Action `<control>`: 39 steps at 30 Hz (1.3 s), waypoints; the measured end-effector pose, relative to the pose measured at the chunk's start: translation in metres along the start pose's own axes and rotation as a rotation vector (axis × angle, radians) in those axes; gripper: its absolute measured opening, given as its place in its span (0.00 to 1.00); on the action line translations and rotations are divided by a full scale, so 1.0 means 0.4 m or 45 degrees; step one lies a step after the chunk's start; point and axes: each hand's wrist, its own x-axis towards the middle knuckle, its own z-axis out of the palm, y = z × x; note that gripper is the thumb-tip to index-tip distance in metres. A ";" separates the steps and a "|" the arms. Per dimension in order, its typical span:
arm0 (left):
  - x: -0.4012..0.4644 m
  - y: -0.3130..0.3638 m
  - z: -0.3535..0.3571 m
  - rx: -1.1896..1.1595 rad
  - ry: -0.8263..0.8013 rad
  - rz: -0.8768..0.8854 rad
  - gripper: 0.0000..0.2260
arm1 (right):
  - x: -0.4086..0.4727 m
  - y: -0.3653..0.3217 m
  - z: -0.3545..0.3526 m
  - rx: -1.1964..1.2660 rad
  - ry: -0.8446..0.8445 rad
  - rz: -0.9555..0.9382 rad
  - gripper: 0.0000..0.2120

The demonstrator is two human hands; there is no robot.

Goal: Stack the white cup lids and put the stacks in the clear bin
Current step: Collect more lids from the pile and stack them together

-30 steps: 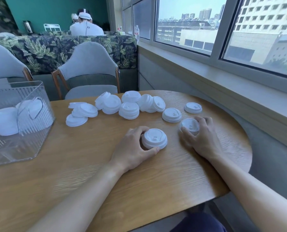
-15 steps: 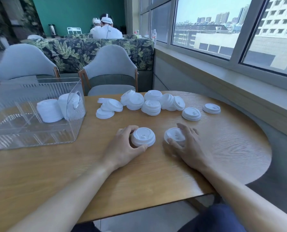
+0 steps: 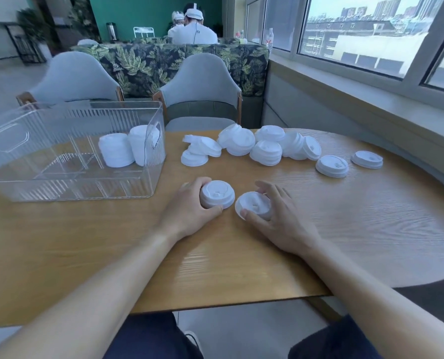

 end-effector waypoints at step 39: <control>-0.005 0.036 0.024 -0.375 -0.015 0.039 0.37 | -0.004 0.003 -0.019 0.054 -0.130 0.038 0.42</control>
